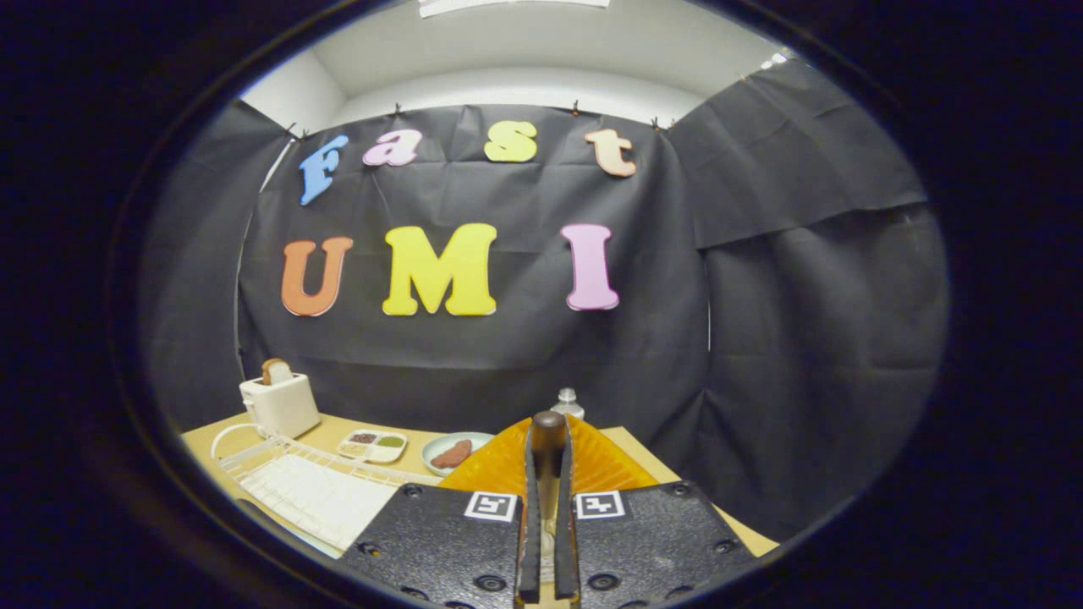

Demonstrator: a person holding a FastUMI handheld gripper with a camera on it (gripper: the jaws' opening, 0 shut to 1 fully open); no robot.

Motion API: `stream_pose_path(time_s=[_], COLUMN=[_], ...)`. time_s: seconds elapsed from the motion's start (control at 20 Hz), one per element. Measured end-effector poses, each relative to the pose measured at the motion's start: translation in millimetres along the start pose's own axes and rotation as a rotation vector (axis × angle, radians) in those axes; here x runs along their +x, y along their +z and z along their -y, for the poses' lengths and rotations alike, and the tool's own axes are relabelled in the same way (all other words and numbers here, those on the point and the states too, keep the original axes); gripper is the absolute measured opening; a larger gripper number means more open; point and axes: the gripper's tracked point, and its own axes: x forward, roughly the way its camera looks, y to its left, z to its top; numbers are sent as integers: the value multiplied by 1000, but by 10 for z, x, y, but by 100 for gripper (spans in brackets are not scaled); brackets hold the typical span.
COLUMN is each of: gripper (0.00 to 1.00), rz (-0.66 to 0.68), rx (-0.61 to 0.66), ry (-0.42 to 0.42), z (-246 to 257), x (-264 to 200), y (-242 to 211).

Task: Take the plate from the dish rack, then take the spoon from the basket and place it into the plate.

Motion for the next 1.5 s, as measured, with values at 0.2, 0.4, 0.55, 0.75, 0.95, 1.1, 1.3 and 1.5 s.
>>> stream_pose_path(time_s=[0.2, 0.4, 0.55, 0.75, 0.95, 1.1, 1.3, 1.5], gripper=[12, 12, 12, 12, 12, 12, 11, 12], rz=[55, 31, -7, -70, -151, -179, -223, -258], rx=[-86, -19, 50, 159, 214, 281, 339, 363], ry=[58, 158, 213, 265, 293, 302, 283, 296], z=[-442, -1011, -1398, -1842, -2098, -2210, -2235, -2354], x=[-436, -796, -1001, -1255, -1302, -1314, -1291, -1287], y=[248, 103, -59, -529, -933, -1127, -1379, -1535])
